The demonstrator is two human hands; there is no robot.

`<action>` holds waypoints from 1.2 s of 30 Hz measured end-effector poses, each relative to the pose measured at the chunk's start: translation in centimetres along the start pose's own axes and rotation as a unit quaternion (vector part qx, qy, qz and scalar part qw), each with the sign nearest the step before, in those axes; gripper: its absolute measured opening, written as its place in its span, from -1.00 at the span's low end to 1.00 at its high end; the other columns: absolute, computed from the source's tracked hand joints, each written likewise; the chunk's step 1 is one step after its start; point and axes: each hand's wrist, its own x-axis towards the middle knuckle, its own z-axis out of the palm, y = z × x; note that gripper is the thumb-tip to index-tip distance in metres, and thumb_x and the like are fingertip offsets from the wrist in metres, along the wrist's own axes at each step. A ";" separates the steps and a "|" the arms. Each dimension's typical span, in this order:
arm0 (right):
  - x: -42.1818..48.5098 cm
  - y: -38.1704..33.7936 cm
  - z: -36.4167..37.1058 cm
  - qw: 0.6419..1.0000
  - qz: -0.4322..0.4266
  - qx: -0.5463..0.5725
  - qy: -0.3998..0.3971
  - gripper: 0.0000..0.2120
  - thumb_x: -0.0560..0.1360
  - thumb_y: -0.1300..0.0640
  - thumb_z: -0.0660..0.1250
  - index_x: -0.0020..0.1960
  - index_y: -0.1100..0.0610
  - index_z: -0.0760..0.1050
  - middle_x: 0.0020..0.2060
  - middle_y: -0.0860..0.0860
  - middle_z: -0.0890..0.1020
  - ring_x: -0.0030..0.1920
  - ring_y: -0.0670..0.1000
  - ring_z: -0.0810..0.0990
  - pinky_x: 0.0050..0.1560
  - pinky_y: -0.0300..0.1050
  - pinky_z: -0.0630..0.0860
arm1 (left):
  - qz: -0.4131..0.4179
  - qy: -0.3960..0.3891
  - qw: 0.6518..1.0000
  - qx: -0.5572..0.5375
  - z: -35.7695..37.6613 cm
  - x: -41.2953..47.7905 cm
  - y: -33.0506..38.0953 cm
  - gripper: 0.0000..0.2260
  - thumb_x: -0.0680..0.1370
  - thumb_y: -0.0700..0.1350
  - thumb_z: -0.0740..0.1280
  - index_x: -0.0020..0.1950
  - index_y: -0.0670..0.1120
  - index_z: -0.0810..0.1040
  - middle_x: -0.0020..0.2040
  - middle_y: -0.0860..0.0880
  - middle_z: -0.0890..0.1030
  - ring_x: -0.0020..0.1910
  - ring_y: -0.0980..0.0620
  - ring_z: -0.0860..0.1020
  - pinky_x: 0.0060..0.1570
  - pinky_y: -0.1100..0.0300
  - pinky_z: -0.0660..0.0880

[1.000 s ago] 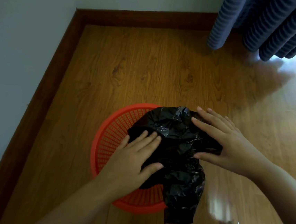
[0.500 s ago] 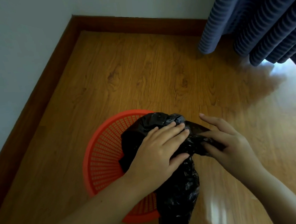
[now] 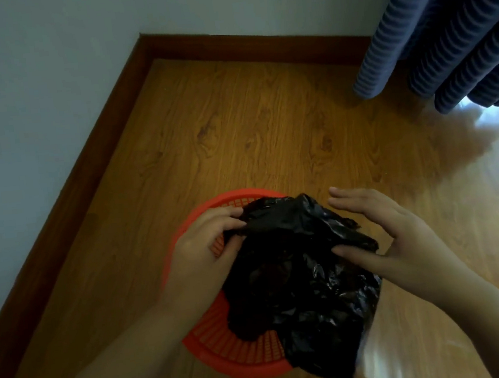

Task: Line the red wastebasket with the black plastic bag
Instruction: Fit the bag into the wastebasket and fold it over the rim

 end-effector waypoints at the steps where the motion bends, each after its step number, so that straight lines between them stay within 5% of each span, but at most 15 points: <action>1: 0.3 -0.3 0.2 1.000 -0.001 -0.003 -0.011 -0.53 0.33 -0.07 0.33 0.22 0.01 0.44 0.25 -0.06 0.46 0.30 -0.10 0.38 0.30 -0.22 0.31 | -0.004 0.002 1.000 0.005 -0.5 0.0 -0.3 -0.82 0.37 -0.39 0.43 -0.12 -0.15 0.61 0.01 0.01 0.60 0.05 0.19 0.52 0.12 0.43 0.36; 7: 2.4 -3.2 2.4 0.997 -0.050 -0.027 -0.044 -0.81 0.38 0.25 0.40 -0.01 0.19 0.60 0.18 0.07 0.52 0.21 0.00 0.47 0.18 0.05 0.48 | -0.025 0.002 0.999 0.039 -3.5 -0.5 -2.5 -0.87 0.38 -0.36 0.42 -0.11 -0.19 0.61 0.01 -0.05 0.61 0.05 0.03 0.55 0.10 0.19 0.44; 11: 3.8 -5.3 4.4 0.998 -0.049 0.009 -0.025 -0.78 0.36 0.37 0.40 -0.03 0.18 0.61 0.15 0.05 0.55 0.19 -0.04 0.49 0.17 -0.05 0.48 | -0.063 0.022 0.996 0.055 -4.9 -0.9 -3.6 -0.84 0.40 -0.34 0.41 -0.05 -0.17 0.62 0.00 -0.01 0.59 0.01 0.07 0.53 0.04 0.29 0.41; 16: 5.1 -6.1 8.2 0.994 -0.058 -0.091 -0.030 -0.70 0.31 0.43 0.42 0.02 0.24 0.60 0.16 0.16 0.55 0.21 0.16 0.48 0.21 0.00 0.38 | -0.147 0.006 0.987 0.059 -6.2 -1.0 -4.1 -0.80 0.50 -0.24 0.34 0.08 -0.03 0.58 0.07 0.10 0.53 0.10 0.14 0.47 0.05 0.32 0.34; 20: 5.1 -6.0 9.9 0.990 -0.061 -0.129 -0.021 -0.69 0.31 0.39 0.45 0.04 0.26 0.59 0.17 0.21 0.55 0.21 0.21 0.48 0.22 0.03 0.35 | -0.113 0.115 0.987 -0.001 -7.7 -1.1 -1.2 -0.83 0.52 0.00 0.24 0.09 0.11 0.49 0.03 0.27 0.51 0.05 0.35 0.45 -0.05 0.50 0.36; 24: 4.9 -6.7 10.5 0.985 -0.081 -0.150 -0.009 -0.66 0.30 0.34 0.46 0.08 0.26 0.57 0.15 0.21 0.56 0.17 0.21 0.51 0.17 0.05 0.42 | -0.133 0.069 0.988 0.026 -7.1 0.1 1.0 -0.53 0.35 0.34 0.26 0.13 0.10 0.45 0.02 0.21 0.50 0.01 0.36 0.45 -0.16 0.60 0.34; 29: 4.5 -7.6 9.0 0.998 -0.022 -0.044 -0.039 -0.56 0.44 -0.11 0.26 0.21 0.13 0.50 0.23 -0.01 0.51 0.26 -0.07 0.41 0.26 -0.14 0.34 | -0.150 0.042 0.987 0.040 -5.8 0.2 0.0 -0.83 0.38 0.05 0.40 -0.08 0.08 0.51 -0.08 0.15 0.52 -0.07 0.37 0.43 -0.18 0.61 0.31; 32: 5.4 -7.8 7.3 0.999 0.012 0.045 -0.008 -0.59 0.44 -0.16 0.21 0.12 0.08 0.55 0.09 -0.09 0.58 0.16 -0.16 0.48 0.20 -0.11 0.43 | -0.153 0.043 0.987 0.031 -6.0 -0.2 -0.7 -0.93 0.41 -0.06 0.42 -0.16 0.05 0.56 -0.13 0.12 0.55 -0.11 0.29 0.47 -0.21 0.55 0.34; 36: 7.6 -8.3 6.2 0.989 -0.047 -0.086 -0.107 -0.58 0.35 -0.16 0.32 0.11 0.06 0.53 0.02 -0.08 0.55 0.09 -0.10 0.48 0.12 -0.15 0.43 | -0.166 0.022 0.986 0.020 -6.4 -0.5 -1.3 -0.94 0.42 -0.06 0.41 -0.21 0.07 0.54 -0.16 0.12 0.57 -0.16 0.26 0.49 -0.23 0.46 0.38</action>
